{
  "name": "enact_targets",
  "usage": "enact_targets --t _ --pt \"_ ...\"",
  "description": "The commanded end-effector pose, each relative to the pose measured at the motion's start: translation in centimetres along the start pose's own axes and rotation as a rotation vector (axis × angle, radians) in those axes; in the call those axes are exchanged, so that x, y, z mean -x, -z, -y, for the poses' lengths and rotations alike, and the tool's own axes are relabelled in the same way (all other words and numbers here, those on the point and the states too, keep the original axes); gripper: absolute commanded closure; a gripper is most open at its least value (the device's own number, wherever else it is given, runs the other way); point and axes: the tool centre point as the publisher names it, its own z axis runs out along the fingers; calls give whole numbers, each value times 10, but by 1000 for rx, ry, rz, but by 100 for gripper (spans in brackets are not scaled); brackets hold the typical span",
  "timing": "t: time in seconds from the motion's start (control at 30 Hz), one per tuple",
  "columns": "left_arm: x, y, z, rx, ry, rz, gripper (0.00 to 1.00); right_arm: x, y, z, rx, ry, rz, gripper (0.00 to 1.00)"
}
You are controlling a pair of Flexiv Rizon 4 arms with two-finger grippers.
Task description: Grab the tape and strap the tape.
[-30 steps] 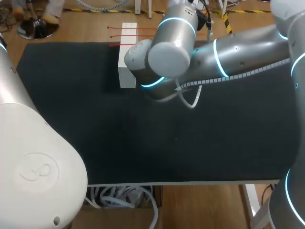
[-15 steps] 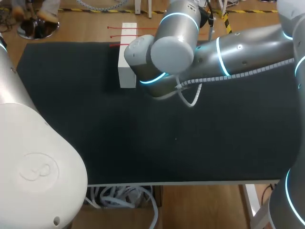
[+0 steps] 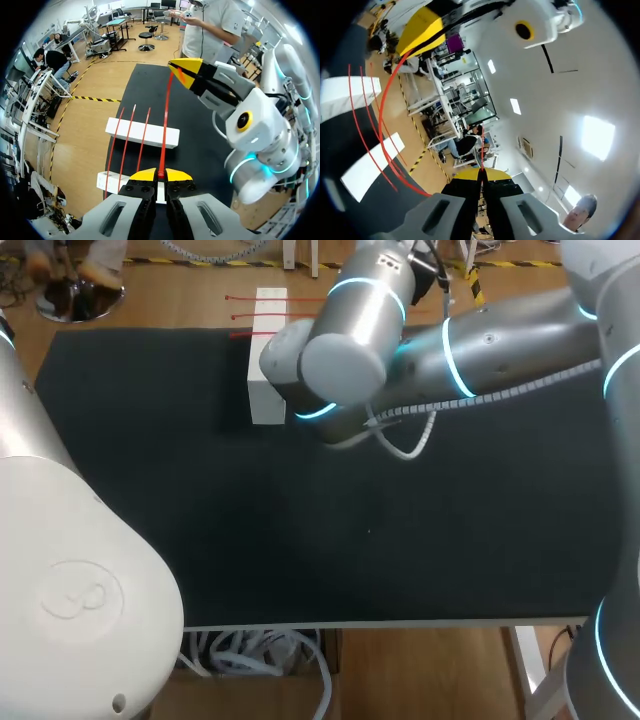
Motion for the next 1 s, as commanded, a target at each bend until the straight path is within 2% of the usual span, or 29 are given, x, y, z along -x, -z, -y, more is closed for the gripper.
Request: enact_targets --t 0.03,0.4,1.0 --pt "1 1 1 6 0 -3 100 -6 -1 -14 -32 15 30 100" --pt "1 1 1 6 0 -3 100 -9 10 -26 27 89 75 100" --pt "1 1 1 6 0 -3 100 -17 13 -40 26 96 99 100"
